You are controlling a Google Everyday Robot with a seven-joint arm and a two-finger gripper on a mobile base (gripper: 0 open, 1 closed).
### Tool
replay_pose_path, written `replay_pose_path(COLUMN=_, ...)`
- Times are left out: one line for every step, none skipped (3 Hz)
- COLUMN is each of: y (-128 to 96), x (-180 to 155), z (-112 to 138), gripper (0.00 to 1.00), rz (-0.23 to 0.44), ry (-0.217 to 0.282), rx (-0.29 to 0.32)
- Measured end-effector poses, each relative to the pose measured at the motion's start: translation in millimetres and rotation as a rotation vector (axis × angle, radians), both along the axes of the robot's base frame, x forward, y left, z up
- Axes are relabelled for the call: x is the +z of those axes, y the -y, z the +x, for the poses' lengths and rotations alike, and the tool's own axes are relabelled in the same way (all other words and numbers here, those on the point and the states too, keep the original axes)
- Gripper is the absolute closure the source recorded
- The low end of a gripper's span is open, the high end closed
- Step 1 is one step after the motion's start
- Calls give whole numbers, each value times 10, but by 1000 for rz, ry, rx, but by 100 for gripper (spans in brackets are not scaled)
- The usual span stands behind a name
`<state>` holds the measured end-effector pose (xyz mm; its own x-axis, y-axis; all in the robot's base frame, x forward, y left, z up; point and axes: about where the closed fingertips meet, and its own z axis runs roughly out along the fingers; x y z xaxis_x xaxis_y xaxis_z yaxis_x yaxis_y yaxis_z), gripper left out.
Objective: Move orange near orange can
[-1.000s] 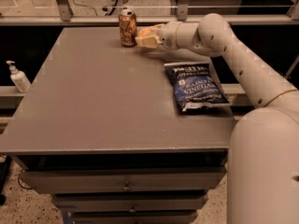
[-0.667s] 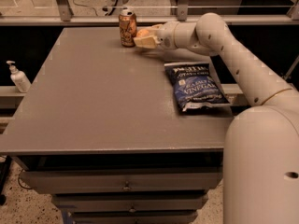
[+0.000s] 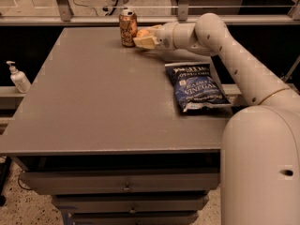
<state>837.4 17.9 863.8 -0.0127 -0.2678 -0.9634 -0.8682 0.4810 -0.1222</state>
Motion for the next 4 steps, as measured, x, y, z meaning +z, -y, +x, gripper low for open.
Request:
replay_pose_path(y=-29, x=-14, z=-9, gripper=16, rz=3, ry=-7, rx=8)
replay_pose_path(y=-55, x=-28, z=-20, gripper=0, rz=7, ry=-14, rx=14)
replay_pose_path(y=-53, x=-28, z=-22, gripper=0, rz=8, ry=-14, rx=14)
replay_pose_path(y=31, x=11, z=-31, gripper=0, rz=8, ry=-9, rx=1)
